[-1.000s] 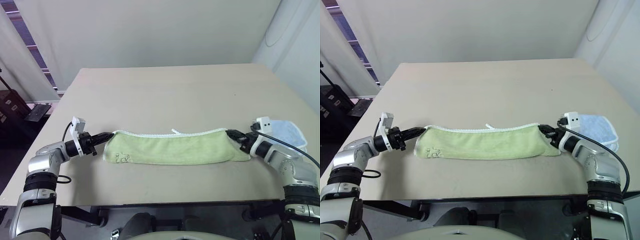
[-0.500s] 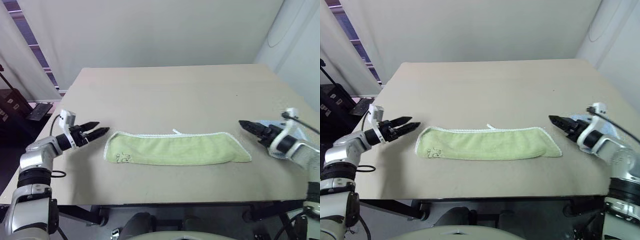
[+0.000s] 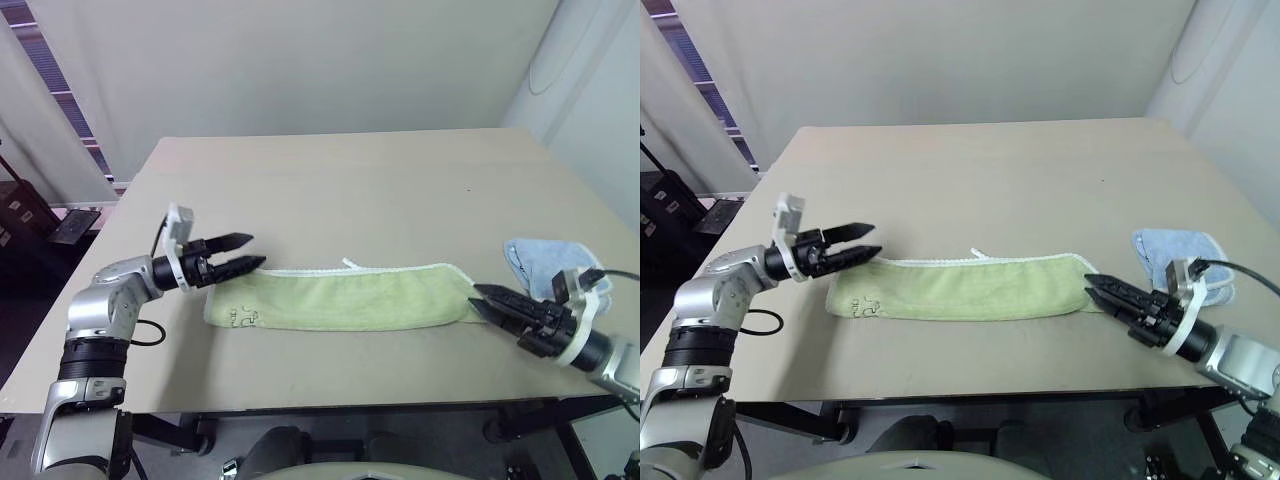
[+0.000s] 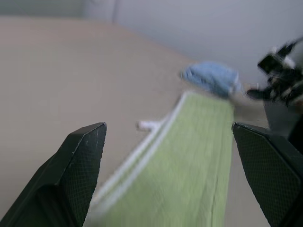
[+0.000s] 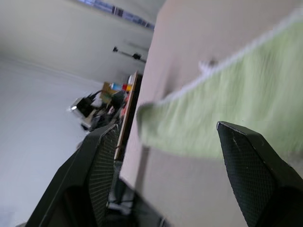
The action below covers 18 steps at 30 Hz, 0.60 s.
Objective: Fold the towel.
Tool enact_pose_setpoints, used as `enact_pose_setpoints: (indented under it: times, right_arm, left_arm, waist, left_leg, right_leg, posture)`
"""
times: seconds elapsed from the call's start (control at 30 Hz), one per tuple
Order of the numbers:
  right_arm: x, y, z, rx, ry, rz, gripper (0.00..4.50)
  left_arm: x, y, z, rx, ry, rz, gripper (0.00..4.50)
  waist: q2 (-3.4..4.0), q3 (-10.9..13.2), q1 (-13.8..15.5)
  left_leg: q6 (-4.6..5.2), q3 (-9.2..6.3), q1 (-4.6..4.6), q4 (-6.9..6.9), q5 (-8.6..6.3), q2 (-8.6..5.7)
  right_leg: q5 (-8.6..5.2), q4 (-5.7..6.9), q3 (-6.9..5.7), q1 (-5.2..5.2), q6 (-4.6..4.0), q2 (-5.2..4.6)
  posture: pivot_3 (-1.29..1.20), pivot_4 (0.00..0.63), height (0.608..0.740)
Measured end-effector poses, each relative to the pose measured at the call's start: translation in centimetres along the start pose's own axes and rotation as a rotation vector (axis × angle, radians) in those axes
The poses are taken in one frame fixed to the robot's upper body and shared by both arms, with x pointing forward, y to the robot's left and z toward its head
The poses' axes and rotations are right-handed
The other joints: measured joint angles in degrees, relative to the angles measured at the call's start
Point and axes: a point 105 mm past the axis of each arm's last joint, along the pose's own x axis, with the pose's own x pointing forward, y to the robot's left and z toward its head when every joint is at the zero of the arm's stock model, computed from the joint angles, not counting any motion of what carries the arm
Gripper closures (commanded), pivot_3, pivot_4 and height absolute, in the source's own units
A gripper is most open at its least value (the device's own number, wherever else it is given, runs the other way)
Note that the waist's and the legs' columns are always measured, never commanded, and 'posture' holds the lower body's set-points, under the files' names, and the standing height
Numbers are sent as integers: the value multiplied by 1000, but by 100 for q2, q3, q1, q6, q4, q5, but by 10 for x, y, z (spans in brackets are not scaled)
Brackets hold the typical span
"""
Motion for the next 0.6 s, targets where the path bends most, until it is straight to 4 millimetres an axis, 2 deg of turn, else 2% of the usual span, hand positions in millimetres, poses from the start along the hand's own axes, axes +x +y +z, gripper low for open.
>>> enact_pose_setpoints:
  times: [0.1,0.2,0.4,0.6]
  right_arm:
    - [4,-9,-15,44,28,-24,1023]
    - [5,-21,-14,72,3,-82,1023]
    - [0,-61,4,163,-118,-261,1023]
    - [4,-70,24,165,-182,-299,1023]
  left_arm:
    - [4,-2,-6,17,24,-15,28]
    - [8,-4,-12,34,55,-36,28]
    - [10,-5,-14,32,56,-39,28]
    - [10,-6,-20,39,75,-29,28]
  waist:
    - [0,1,5]
    - [1,1,-5]
    - [1,1,0]
    - [-3,-1,6]
  left_leg:
    - [1,0,-1,1,-1,0]
    - [0,1,0,4,-6,-1]
    - [6,1,0,0,-2,0]
    - [7,1,4,7,-2,0]
  right_leg:
    - [-12,-11,0,-1,-21,0]
    - [-12,-24,1,-2,-22,-1]
    - [-7,-25,0,-7,-14,-1]
    - [0,-25,0,0,0,0]
  posture:
    - [0,0,740]
    - [0,0,740]
    - [0,0,740]
    - [0,0,740]
